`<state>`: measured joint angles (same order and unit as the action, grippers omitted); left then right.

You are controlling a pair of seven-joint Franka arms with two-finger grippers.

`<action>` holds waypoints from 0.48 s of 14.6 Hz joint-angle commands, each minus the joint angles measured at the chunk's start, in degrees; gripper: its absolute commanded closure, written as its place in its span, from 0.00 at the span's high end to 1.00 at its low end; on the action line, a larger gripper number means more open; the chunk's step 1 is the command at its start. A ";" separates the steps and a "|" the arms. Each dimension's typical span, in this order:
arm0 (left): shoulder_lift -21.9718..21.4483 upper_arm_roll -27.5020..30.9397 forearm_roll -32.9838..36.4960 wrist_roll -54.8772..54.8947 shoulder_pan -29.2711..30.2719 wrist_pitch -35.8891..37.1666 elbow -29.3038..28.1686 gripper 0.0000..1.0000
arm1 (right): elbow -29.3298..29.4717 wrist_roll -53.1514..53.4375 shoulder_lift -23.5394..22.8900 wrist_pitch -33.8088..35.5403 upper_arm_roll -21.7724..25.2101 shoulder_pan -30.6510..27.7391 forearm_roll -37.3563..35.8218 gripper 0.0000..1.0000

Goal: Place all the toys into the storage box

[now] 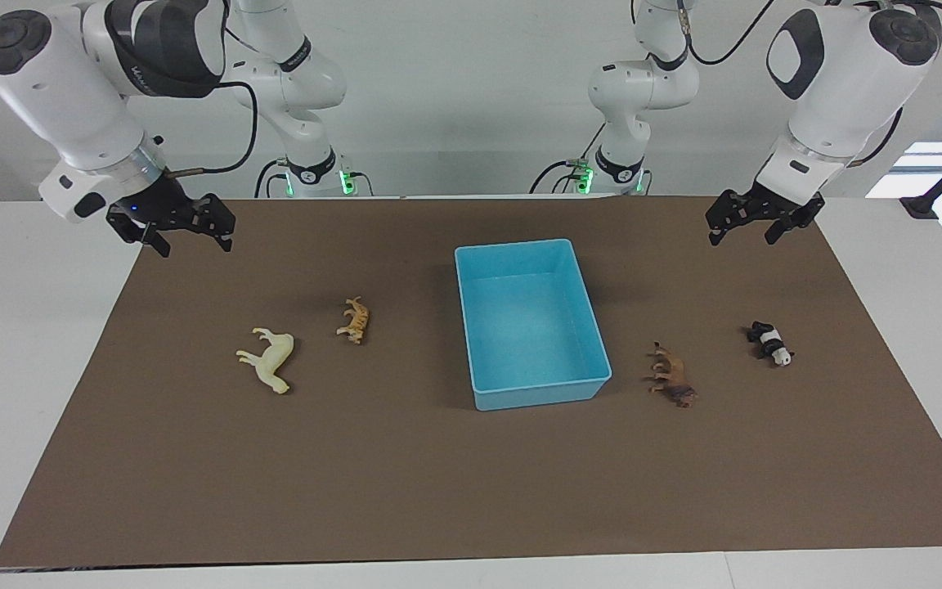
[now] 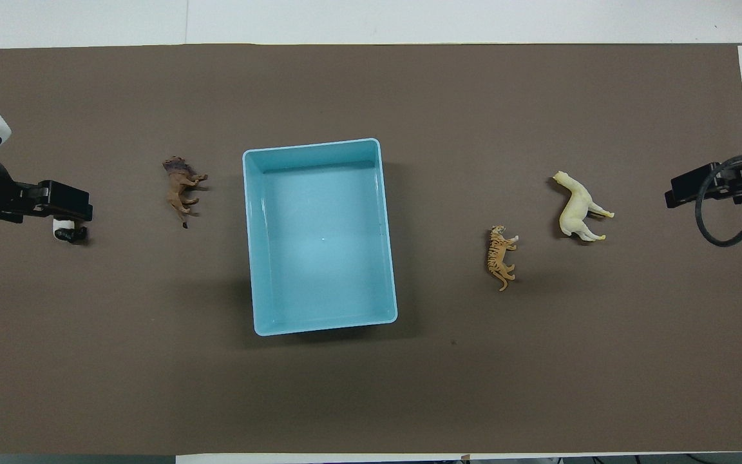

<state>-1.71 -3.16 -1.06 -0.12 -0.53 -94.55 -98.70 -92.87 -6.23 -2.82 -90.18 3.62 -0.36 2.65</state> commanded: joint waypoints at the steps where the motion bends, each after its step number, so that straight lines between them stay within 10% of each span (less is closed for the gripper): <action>1: -0.66 0.35 0.97 0.56 -0.35 0.50 -0.44 1.00 | -1.51 -0.63 1.58 6.02 -0.29 -1.21 -0.63 1.00; 7: -0.66 0.35 0.97 0.48 0.01 0.24 -0.44 1.00 | -1.52 -0.63 1.68 6.51 -0.28 -1.66 -0.63 1.00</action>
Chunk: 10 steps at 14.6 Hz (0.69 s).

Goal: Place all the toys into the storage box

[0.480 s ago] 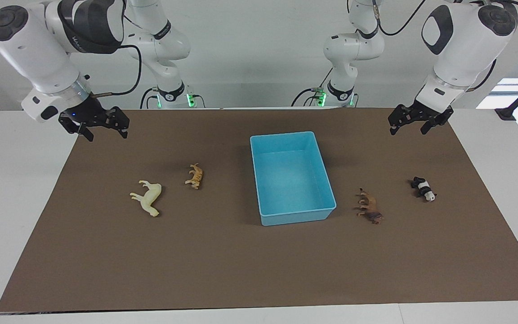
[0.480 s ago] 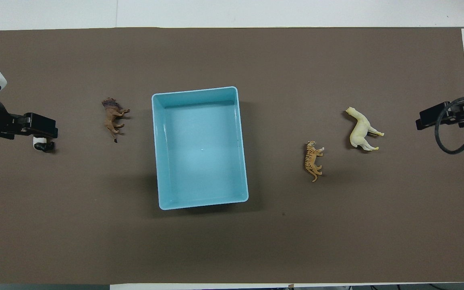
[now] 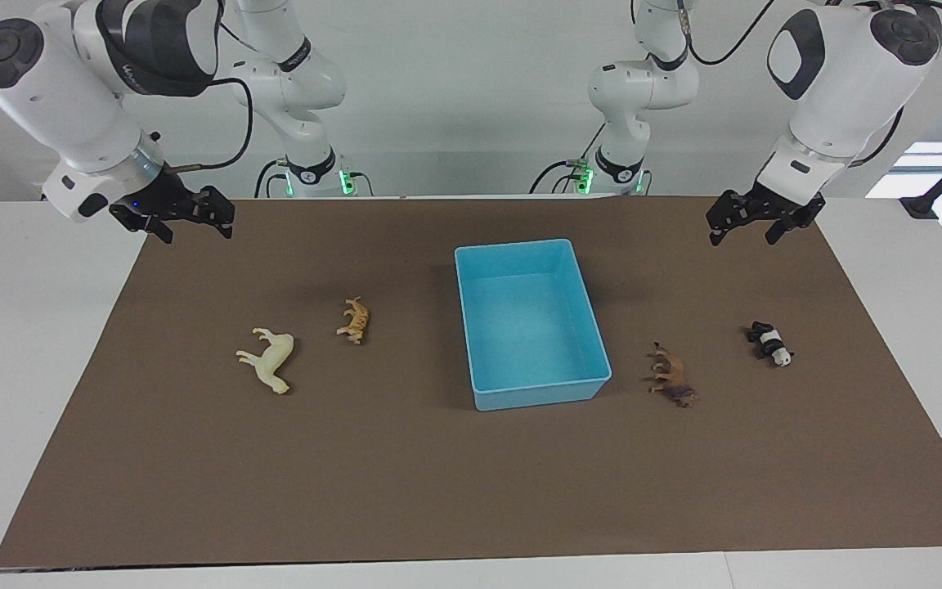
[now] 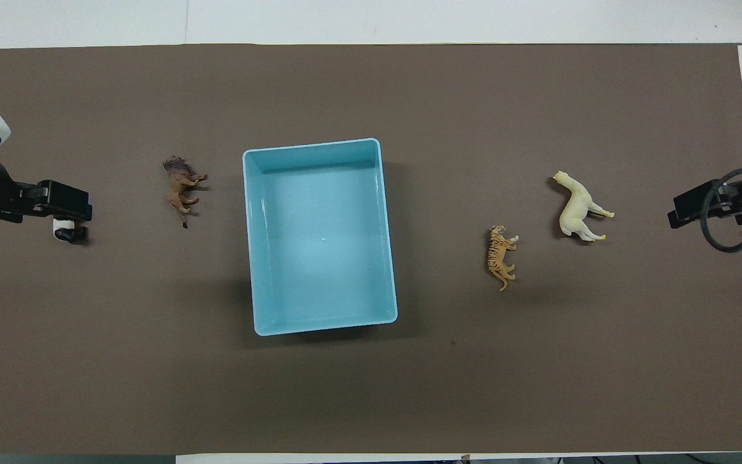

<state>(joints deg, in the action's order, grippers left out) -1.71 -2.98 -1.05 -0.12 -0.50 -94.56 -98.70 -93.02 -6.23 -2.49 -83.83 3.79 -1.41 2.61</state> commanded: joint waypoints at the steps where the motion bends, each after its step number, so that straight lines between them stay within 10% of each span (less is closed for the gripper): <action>1: -0.66 0.17 0.97 0.47 -0.03 0.34 -0.36 1.00 | -1.37 -0.63 1.34 0.16 -0.46 -0.61 -0.59 1.00; 10: -0.58 0.17 0.88 0.39 -0.03 0.25 -0.35 1.00 | -7.43 -3.17 2.92 -15.98 -0.63 0.09 -0.59 1.00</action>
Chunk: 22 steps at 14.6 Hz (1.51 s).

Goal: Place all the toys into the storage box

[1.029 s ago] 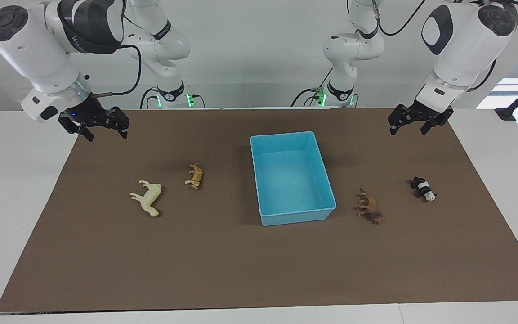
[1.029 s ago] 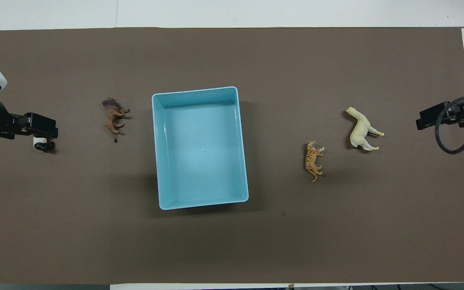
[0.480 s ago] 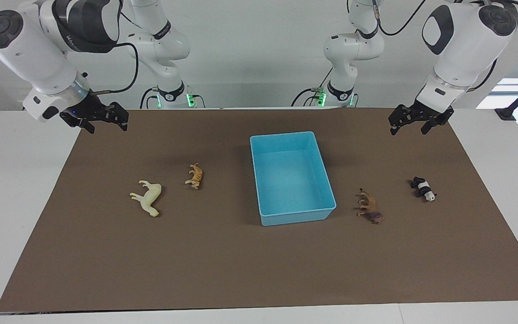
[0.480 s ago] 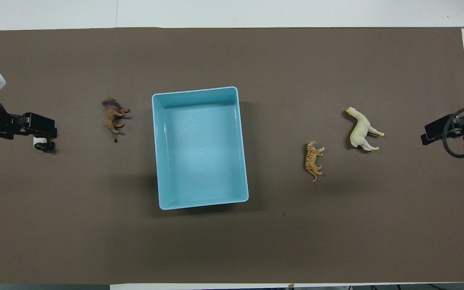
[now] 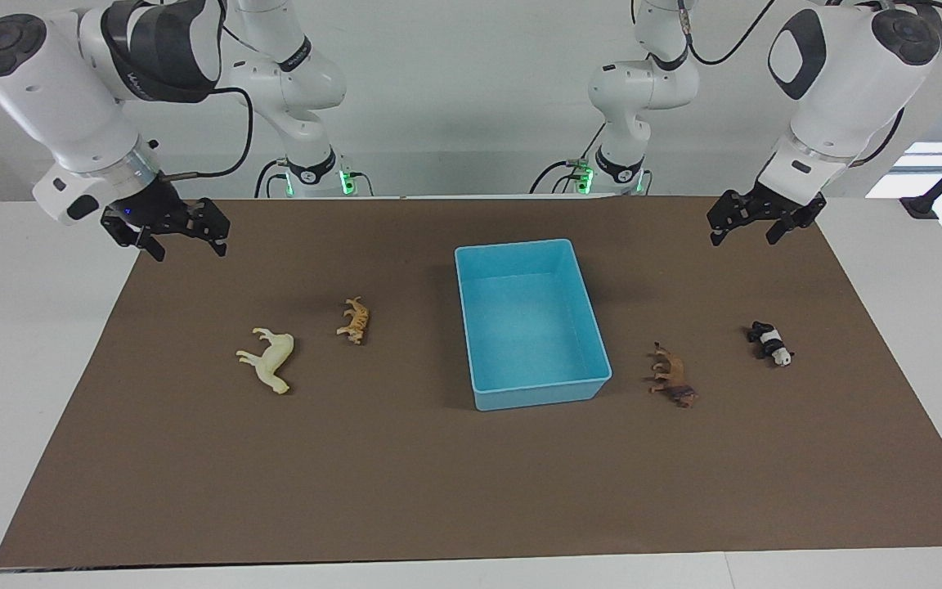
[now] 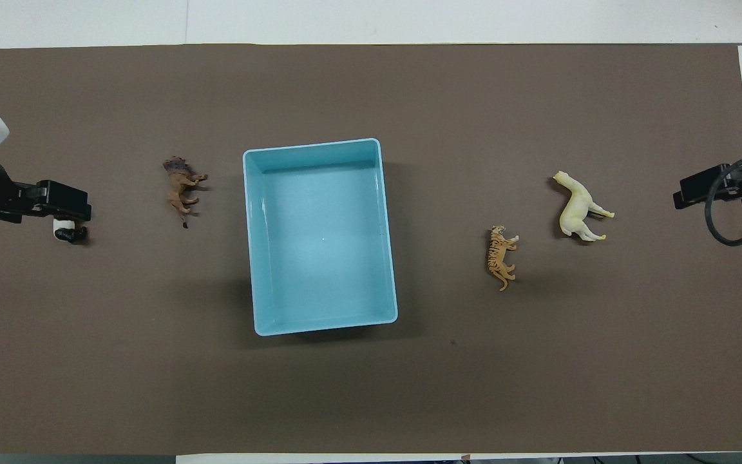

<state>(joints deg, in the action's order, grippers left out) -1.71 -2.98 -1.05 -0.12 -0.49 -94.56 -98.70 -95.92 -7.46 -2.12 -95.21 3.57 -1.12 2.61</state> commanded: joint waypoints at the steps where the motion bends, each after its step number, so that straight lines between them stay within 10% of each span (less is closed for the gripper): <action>1: -0.66 0.16 0.88 0.39 -0.03 0.08 -0.53 1.00 | -4.71 -1.77 2.21 -6.20 -0.49 -0.19 -0.59 1.00; 10: 3.64 -0.19 0.18 -6.45 -1.52 -19.58 -11.49 1.00 | -5.15 1.30 -5.35 -13.15 -0.84 3.23 -1.20 1.00; 22: 9.27 -0.10 0.26 -18.05 -4.60 -47.29 -24.44 1.00 | -22.55 10.97 -8.78 -35.22 -0.84 6.58 -2.26 1.00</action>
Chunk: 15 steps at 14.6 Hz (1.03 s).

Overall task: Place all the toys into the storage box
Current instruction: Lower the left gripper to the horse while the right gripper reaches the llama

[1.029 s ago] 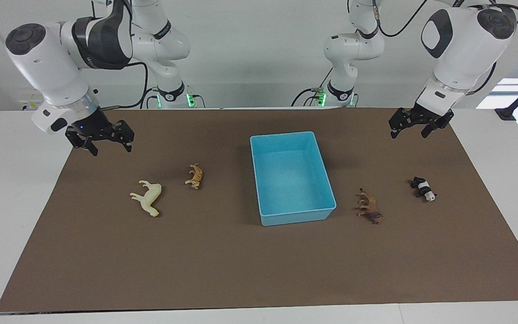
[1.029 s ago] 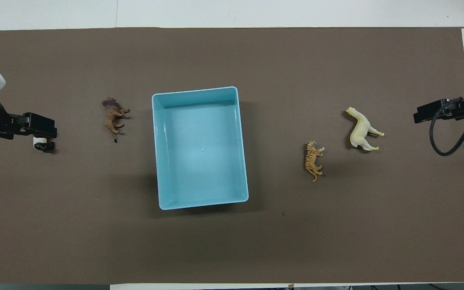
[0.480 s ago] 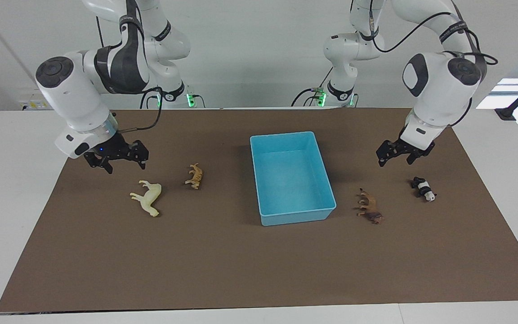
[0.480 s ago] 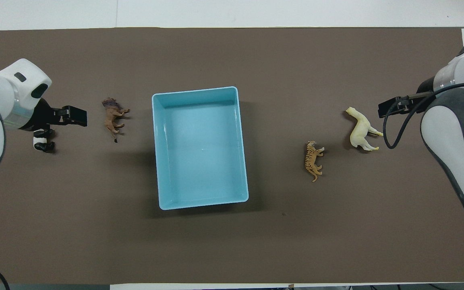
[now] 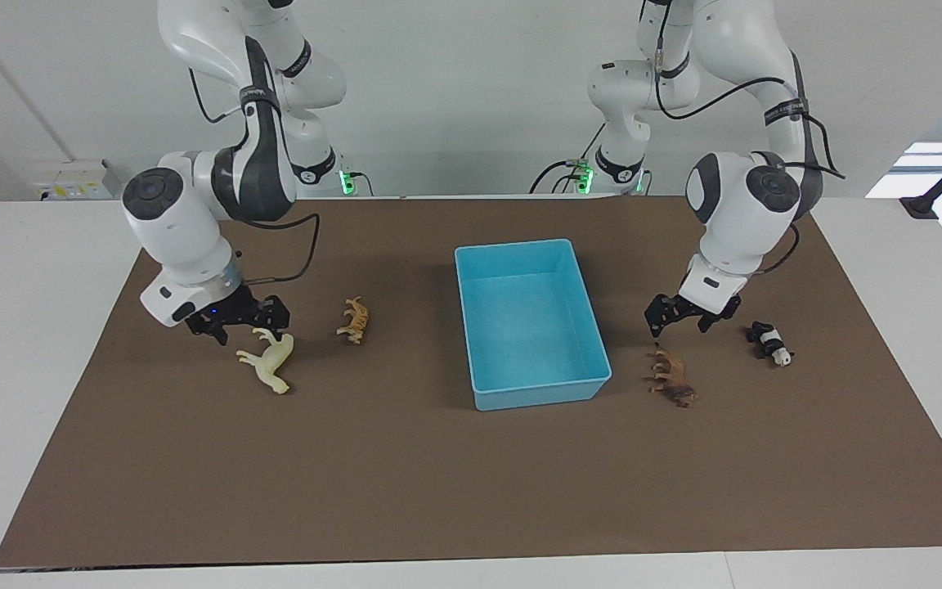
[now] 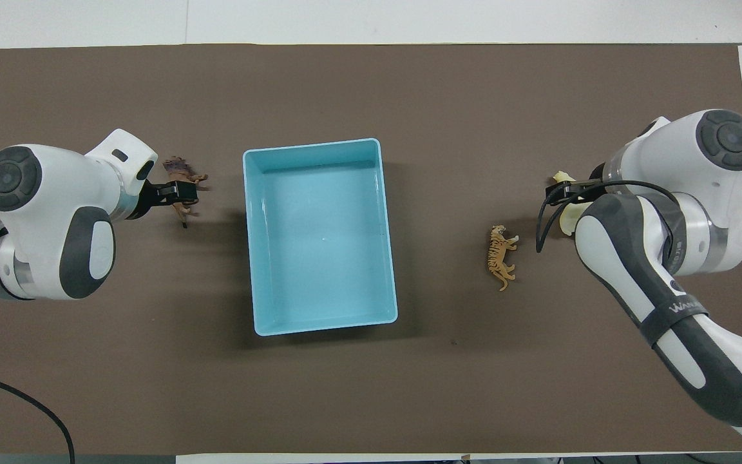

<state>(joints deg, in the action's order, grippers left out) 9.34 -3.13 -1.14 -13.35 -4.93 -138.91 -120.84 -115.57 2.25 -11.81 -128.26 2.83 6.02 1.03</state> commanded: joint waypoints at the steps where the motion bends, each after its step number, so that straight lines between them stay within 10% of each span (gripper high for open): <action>1: -1.78 0.14 0.35 -4.67 -0.34 -3.47 -2.47 1.00 | -3.77 1.70 0.99 -2.43 -0.11 -0.48 -0.68 1.00; 12: 7.01 0.23 2.36 10.63 -0.26 -4.97 1.30 1.00 | -5.45 10.93 -2.52 -6.47 -0.11 -1.71 -0.60 1.00; 15: 8.68 0.23 3.42 10.72 0.09 -5.23 3.32 1.00 | -5.36 10.75 -2.70 -6.74 -0.11 -2.15 -0.60 0.76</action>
<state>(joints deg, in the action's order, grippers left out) 16.47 -3.17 1.10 -3.38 -4.96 -143.49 -119.77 -120.52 11.93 -14.71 -133.99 3.22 4.69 1.03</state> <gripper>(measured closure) 0.000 0.044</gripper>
